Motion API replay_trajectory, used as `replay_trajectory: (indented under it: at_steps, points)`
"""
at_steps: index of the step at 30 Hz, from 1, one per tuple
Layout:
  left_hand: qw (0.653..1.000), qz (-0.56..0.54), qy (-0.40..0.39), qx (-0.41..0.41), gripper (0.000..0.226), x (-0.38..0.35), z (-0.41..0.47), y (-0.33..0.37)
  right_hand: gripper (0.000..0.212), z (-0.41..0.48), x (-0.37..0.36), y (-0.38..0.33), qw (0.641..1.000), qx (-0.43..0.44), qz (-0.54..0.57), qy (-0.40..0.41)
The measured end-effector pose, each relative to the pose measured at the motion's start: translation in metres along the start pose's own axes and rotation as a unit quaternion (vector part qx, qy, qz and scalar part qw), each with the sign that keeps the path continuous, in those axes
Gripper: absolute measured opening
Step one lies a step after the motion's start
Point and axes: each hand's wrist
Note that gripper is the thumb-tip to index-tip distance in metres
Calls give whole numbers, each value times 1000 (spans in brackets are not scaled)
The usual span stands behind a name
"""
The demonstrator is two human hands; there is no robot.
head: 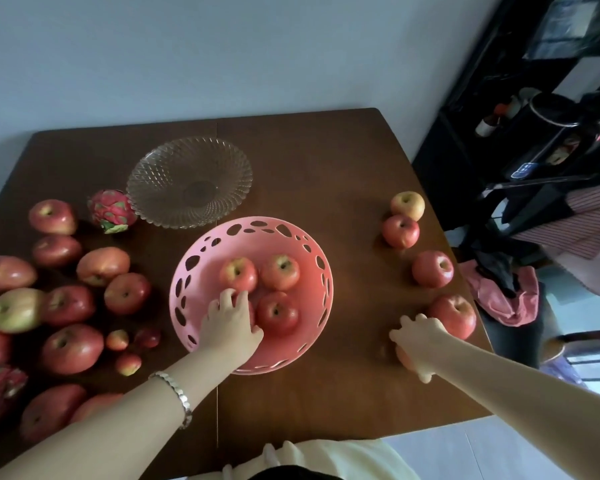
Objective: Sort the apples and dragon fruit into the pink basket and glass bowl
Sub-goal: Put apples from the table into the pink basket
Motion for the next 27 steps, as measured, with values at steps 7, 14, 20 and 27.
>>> replay_trajectory:
  at_steps: [7,14,20,27]
  points:
    - [960,-243,85,-111,78,28,2,6,61,-23,88,6,832,-22,517,201]
    - [903,-391,112,-137,93,64,-4,17,49,-7,166,-68,646,30,761,43]
    - [942,-321,86,-46,72,68,16,-21,40,11,179,-106,557,39,829,-37]
    - [954,-278,71,87,47,48,36,-44,19,32,163,-111,688,44,718,91]
Point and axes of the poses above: each hand's wrist, its own z-axis towards the middle knuckle, its own x-axis out of the back of the hand, y = z × x, and after that the axes turned 6 degrees about y, right-handed
